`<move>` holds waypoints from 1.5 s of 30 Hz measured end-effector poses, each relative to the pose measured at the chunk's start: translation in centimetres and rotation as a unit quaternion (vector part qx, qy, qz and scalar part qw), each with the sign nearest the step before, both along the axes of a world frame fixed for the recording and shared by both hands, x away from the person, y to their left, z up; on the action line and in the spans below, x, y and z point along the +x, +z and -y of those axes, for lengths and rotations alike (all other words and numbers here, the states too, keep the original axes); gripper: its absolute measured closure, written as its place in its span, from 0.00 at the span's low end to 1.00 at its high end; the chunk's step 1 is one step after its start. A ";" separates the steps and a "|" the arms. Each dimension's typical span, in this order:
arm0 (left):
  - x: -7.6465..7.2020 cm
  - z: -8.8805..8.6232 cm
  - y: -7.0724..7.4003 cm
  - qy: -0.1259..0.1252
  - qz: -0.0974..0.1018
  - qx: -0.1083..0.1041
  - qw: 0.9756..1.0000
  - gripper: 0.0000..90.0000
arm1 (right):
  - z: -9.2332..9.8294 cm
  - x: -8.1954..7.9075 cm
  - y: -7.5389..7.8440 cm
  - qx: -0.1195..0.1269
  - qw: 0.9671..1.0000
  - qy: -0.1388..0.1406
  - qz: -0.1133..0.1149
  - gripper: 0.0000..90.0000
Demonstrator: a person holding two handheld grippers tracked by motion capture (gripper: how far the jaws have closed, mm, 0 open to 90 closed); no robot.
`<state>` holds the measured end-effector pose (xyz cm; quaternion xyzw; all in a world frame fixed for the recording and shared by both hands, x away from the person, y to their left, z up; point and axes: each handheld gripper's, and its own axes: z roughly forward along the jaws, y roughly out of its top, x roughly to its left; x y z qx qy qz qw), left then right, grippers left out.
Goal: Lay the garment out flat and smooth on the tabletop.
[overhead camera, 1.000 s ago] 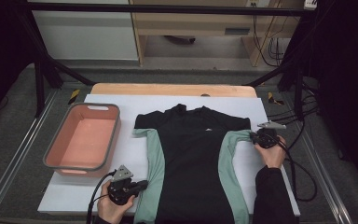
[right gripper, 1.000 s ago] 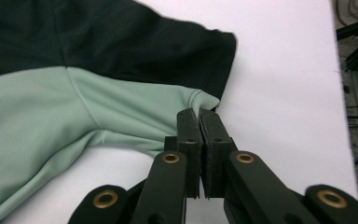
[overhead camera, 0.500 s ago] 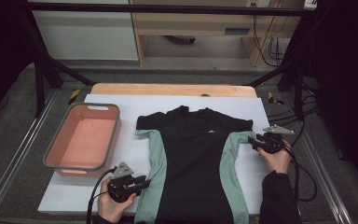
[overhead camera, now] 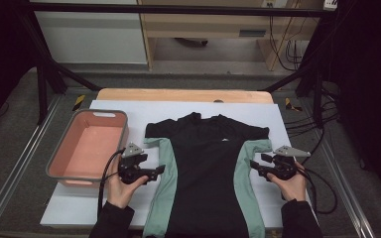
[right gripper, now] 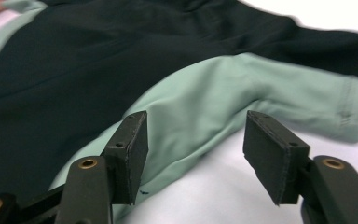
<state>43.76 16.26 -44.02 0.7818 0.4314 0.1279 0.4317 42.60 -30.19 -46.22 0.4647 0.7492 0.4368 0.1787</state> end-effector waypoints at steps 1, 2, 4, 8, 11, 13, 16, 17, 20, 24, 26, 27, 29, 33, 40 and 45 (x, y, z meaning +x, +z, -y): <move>0.6 0.0 0.1 0.003 0.002 0.002 1.000 0.18 | -0.2 -0.5 0.0 0.004 1.000 0.003 -0.003 0.44; 1.3 0.0 0.2 0.005 0.003 0.003 1.000 0.18 | -0.4 -0.9 -0.1 0.005 1.000 0.008 -0.004 0.43; 2.4 0.0 0.4 0.013 0.002 0.003 1.000 0.21 | -0.7 -1.7 -0.2 0.005 1.000 0.015 -0.012 0.43; 4.5 0.2 0.8 0.021 0.027 0.020 0.999 0.31 | -1.1 -3.1 -0.5 0.005 0.999 0.021 -0.028 0.45; 5.9 0.5 0.7 0.032 0.035 0.035 0.998 0.39 | -1.5 -3.8 -0.8 -0.006 0.999 0.027 -0.041 0.48; 7.0 0.8 0.5 0.037 0.037 0.050 0.997 0.42 | -1.7 -4.3 -1.0 -0.013 0.998 0.031 -0.054 0.49; 8.4 1.0 -0.4 0.047 0.032 0.068 0.996 0.45 | -1.9 -4.9 -1.4 -0.026 0.997 0.029 -0.065 0.51; 8.8 1.0 -0.7 0.051 0.033 0.074 0.995 0.46 | -1.9 -5.0 -1.5 -0.031 0.997 0.030 -0.070 0.52; 9.6 1.0 -1.7 0.051 0.025 0.076 0.995 0.52 | -2.2 -5.4 -1.8 -0.039 0.996 0.031 -0.071 0.56; 9.8 0.8 -2.9 0.043 0.003 0.078 0.996 0.70 | -2.4 -5.7 -1.8 -0.027 0.996 0.032 -0.078 0.68; 9.6 0.7 -3.2 0.041 0.001 0.080 0.996 0.80 | -2.5 -5.8 -1.8 -0.032 0.996 0.032 -0.076 0.80; 9.5 0.7 -3.4 0.039 -0.002 0.078 0.996 0.85 | -2.5 -5.8 -1.9 -0.035 0.996 0.034 -0.076 0.87; 9.3 0.5 -3.4 0.040 -0.008 0.070 0.997 0.98 | -2.6 -6.0 -1.9 -0.040 0.996 0.036 -0.075 0.97; 8.4 0.4 -3.1 0.035 -0.017 0.070 0.997 0.99 | -2.4 -6.1 -1.7 -0.045 0.995 0.034 -0.080 0.98; 6.5 0.7 -2.8 0.028 -0.002 0.098 0.995 0.99 | -1.5 -6.8 -1.3 -0.051 0.995 0.020 -0.086 0.97; 6.8 0.4 -3.0 0.034 -0.009 0.091 0.995 0.96 | -1.7 -6.7 -1.3 -0.033 0.997 0.028 -0.061 0.80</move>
